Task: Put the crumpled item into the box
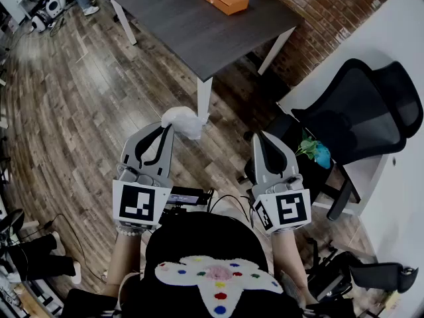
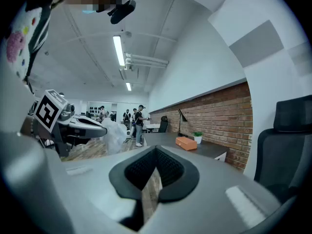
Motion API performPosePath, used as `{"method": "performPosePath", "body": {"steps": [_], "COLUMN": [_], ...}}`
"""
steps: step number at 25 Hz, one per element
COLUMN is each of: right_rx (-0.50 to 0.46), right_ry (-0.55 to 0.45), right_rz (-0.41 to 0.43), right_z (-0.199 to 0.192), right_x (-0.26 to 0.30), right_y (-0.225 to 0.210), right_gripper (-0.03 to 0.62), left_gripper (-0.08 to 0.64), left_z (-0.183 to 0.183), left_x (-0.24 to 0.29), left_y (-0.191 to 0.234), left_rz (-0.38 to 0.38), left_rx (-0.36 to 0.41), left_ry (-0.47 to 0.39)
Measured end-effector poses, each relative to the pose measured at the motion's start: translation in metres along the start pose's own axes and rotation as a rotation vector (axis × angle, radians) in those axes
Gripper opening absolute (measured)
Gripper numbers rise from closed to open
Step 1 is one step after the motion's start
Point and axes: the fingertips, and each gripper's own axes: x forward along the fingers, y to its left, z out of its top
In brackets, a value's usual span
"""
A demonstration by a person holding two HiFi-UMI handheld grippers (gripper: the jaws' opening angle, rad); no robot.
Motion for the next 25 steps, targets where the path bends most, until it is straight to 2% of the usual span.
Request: {"method": "performPosePath", "body": {"steps": [12,25], "right_rx": [0.006,0.034], "right_ry": [-0.001,-0.074], "right_rz": [-0.004,-0.059], "right_z": [0.001,0.017], "right_x": [0.007,0.014], "right_y": [0.010,0.024], "right_gripper": [0.009,0.009], "left_gripper": [0.012,0.012], "left_z": [-0.004,-0.002], "left_x": [-0.001,-0.012], "left_y": [0.009,0.032], "left_rz": [-0.012,-0.030], "left_rx": [-0.018,0.001], "left_ry": [-0.006,-0.046]}}
